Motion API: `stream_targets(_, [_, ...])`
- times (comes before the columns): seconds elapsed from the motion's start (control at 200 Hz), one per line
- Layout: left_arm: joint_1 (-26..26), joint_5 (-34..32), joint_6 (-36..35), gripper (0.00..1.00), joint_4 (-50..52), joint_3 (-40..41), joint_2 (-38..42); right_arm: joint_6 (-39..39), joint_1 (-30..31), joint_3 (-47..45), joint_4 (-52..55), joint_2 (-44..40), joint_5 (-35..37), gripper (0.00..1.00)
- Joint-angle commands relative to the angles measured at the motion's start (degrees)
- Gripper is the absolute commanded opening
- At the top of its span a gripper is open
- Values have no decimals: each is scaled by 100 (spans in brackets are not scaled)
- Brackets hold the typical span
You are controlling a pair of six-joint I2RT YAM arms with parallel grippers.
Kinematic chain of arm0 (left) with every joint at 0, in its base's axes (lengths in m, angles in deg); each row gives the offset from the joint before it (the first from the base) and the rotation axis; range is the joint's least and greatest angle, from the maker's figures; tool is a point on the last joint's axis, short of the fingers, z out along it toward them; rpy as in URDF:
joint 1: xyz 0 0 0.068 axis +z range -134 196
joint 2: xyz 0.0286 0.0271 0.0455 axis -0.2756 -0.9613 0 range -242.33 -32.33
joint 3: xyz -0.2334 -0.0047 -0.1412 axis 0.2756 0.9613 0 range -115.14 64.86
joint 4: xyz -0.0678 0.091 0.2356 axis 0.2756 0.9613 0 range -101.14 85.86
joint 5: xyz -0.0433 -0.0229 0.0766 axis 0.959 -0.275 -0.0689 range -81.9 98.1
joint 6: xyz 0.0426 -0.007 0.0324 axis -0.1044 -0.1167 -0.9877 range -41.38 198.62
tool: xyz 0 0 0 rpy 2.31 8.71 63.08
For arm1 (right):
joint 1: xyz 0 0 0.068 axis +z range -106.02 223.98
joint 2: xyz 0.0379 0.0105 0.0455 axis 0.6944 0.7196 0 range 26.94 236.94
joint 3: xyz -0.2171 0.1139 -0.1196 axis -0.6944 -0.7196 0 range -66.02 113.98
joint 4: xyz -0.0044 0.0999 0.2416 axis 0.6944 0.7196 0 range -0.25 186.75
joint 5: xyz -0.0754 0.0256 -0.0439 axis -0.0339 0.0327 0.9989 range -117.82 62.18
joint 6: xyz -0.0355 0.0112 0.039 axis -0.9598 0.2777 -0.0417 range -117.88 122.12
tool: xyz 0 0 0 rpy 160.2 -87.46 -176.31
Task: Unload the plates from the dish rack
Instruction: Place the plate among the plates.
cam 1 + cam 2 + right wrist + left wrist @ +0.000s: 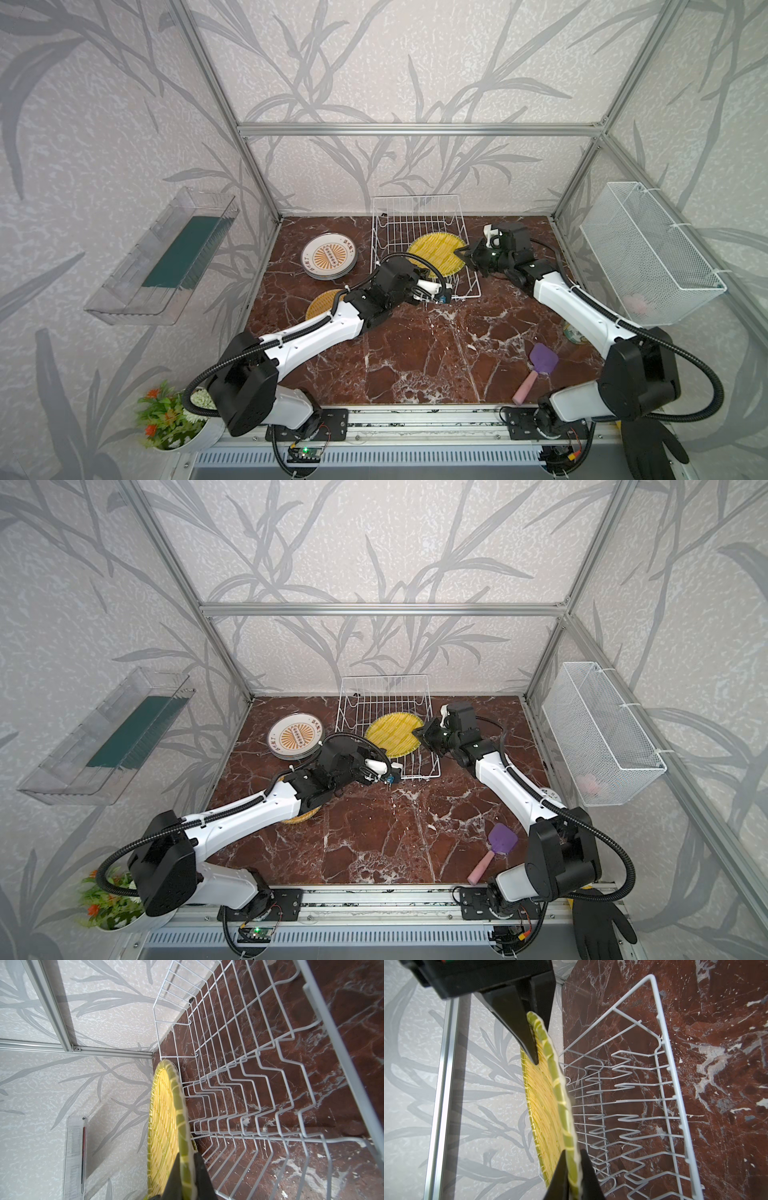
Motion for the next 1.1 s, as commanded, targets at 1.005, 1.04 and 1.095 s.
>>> stream_targets(1.005, [2047,4150,7713,87,944,-1214,47,-3529,-586,-1343,-2111,-1485,-693,0])
stream_targets(1.04, [2041,4258,7769,87,912,-1247,-53,-3582,-586,-1351,-2194,-1467,-797,0])
stream_targets(1.095, [2044,4407,7830,86,891,-1325,-212,-3662,-586,-1369,-2316,-1455,-947,0])
